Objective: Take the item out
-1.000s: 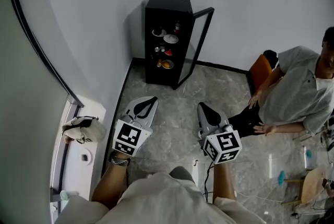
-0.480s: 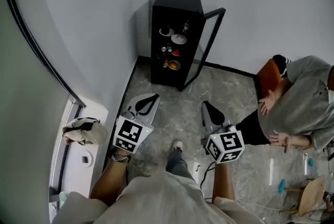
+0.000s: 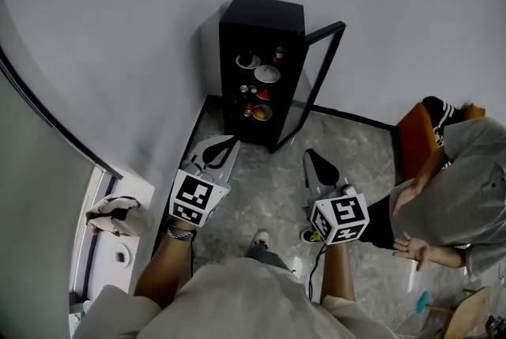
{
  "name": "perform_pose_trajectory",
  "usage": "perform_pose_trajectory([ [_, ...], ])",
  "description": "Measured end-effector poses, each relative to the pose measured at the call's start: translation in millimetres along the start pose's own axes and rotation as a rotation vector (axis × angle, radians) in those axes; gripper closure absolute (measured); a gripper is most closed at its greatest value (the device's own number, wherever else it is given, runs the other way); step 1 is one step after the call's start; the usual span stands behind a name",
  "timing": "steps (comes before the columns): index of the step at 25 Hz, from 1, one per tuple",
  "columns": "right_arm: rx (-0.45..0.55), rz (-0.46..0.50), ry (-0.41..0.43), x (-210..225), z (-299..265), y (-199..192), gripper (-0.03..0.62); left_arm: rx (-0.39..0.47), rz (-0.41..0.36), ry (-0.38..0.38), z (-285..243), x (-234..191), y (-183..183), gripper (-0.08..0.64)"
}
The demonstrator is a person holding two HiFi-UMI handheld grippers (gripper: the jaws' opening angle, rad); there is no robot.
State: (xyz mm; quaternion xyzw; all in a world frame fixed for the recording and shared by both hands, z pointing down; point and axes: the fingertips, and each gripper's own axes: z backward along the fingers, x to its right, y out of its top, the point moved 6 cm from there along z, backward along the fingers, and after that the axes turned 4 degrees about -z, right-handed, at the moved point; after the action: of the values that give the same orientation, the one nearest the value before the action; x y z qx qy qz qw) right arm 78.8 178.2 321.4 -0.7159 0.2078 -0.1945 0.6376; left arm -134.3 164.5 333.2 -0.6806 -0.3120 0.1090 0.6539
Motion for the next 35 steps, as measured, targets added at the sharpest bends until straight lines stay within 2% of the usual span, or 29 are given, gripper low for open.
perform_pose_trajectory([
  [8,-0.011,-0.022,0.043,78,-52,7,0.584,-0.017,-0.016,0.019,-88,-14,14,0.555],
  [17,-0.049,-0.021,0.105,136,-107,3,0.584,-0.038,-0.014,0.038,-165,-31,18,0.555],
  [22,-0.073,-0.040,0.122,153,-149,-6,0.584,-0.062,-0.004,0.041,-203,-59,5,0.555],
  [26,-0.087,-0.044,0.101,169,-190,-13,0.584,-0.081,-0.003,0.037,-236,-95,-14,0.555],
  [35,-0.120,-0.065,0.028,207,-288,-33,0.584,-0.148,-0.119,-0.050,-335,-171,-60,0.552],
])
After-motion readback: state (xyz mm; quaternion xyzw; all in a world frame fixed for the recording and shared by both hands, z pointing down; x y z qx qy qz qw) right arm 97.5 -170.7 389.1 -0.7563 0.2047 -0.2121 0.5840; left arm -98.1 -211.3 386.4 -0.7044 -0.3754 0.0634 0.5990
